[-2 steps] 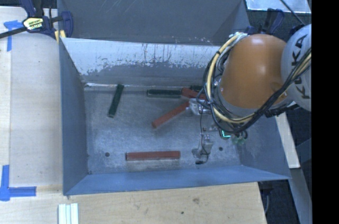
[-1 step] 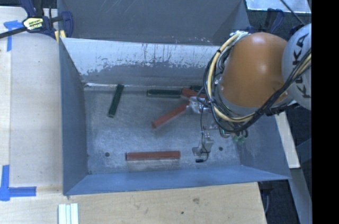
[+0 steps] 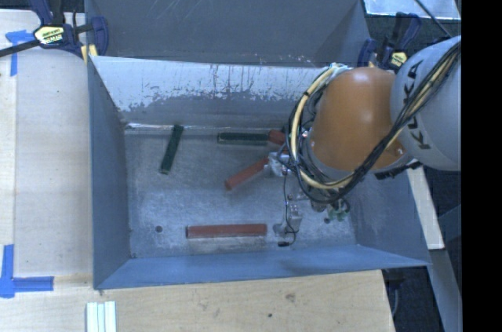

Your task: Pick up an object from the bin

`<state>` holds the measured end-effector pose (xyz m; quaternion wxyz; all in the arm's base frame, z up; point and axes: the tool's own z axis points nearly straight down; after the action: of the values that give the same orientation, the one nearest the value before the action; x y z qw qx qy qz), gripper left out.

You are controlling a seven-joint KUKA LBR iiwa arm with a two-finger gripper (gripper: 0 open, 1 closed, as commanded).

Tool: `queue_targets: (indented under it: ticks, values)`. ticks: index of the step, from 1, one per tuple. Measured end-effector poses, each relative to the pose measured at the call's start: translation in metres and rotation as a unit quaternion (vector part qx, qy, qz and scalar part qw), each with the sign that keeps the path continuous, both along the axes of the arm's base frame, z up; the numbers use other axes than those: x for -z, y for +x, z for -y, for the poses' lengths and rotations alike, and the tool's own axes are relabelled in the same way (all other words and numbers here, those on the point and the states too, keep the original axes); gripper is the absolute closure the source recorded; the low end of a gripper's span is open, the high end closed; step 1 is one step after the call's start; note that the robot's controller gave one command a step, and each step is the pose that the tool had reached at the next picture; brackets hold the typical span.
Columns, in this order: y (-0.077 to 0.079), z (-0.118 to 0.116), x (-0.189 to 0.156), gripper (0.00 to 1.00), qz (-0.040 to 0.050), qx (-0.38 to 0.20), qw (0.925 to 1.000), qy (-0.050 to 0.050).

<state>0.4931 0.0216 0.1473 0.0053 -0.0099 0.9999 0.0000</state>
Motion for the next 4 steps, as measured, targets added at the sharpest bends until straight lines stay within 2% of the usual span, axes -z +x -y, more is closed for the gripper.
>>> queue_targets:
  ticks: [1, 2, 3, 4]
  values:
    - [0.0326, -0.0398, 0.0712, 1.0, 0.006, -0.068, 0.9977, 0.001]
    - [0.0274, -0.0388, 0.0765, 0.0, -0.002, -0.067, 0.9977, 0.0]
    - [0.0302, -0.0399, 0.0738, 1.0, 0.0026, -0.067, 0.9977, 0.001]
    - [0.0301, -0.0399, 0.0739, 1.0, 0.0025, -0.067, 0.9977, 0.001]
